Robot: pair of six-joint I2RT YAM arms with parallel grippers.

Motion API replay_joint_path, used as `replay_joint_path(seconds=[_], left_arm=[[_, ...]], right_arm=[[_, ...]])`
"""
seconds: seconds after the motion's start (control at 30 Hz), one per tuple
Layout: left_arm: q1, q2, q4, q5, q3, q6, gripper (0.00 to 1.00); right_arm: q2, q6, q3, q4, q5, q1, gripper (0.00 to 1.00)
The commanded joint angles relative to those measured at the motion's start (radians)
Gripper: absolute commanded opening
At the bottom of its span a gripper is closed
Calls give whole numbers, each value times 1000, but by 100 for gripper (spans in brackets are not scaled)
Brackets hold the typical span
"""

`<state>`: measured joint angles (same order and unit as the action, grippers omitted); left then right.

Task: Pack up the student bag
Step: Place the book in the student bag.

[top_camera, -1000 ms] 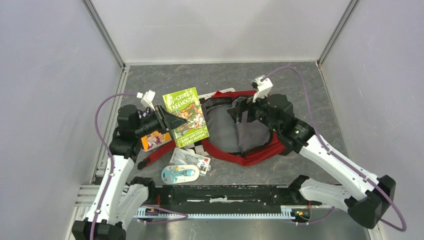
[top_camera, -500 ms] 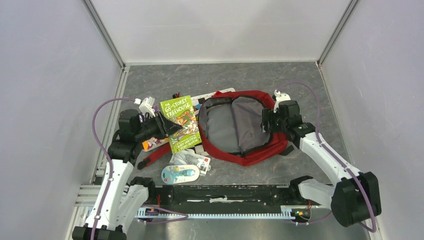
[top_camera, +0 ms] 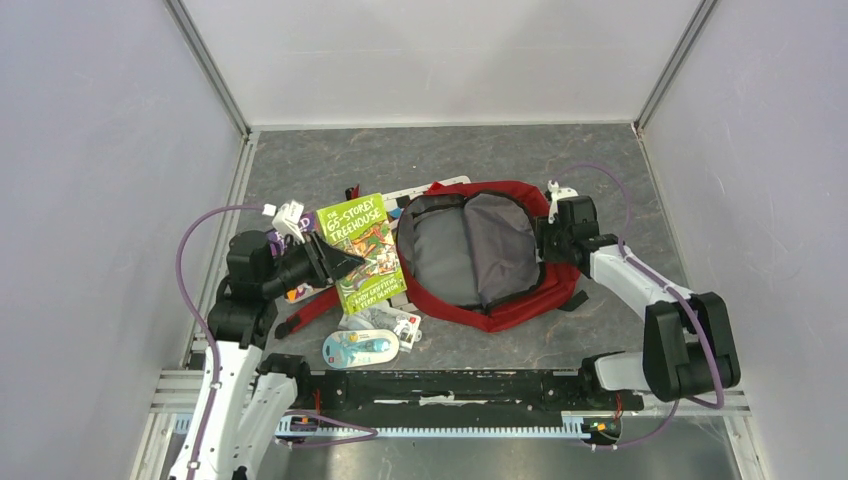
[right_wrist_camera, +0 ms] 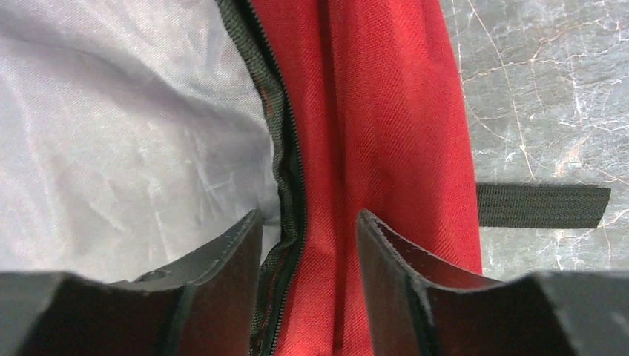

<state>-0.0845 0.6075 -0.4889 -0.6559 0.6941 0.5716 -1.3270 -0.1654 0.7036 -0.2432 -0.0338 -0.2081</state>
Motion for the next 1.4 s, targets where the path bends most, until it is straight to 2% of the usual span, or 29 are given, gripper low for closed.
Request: replay_joint_path(seconds=[0.0, 0.1, 0.3, 0.5, 0.77, 1.07, 1.37], left_arm=[[6, -44, -4, -60, 71, 50, 2], [6, -46, -48, -73, 91, 40, 2], [6, -67, -60, -70, 99, 64, 2], [6, -52, -62, -76, 90, 67, 2], [6, -48, -74, -73, 99, 60, 2], [6, -62, -87, -71, 91, 61, 2], [6, -49, -91, -74, 87, 54, 2]], right_arm=[[-50, 43, 59, 75, 45, 39, 49], [-80, 46, 69, 91, 120, 59, 41], [-132, 42, 81, 126, 264, 82, 40], [-164, 30, 94, 157, 343, 86, 41], [-124, 46, 131, 170, 323, 86, 47], [-214, 92, 225, 178, 376, 85, 57], [-317, 109, 290, 167, 487, 84, 50]])
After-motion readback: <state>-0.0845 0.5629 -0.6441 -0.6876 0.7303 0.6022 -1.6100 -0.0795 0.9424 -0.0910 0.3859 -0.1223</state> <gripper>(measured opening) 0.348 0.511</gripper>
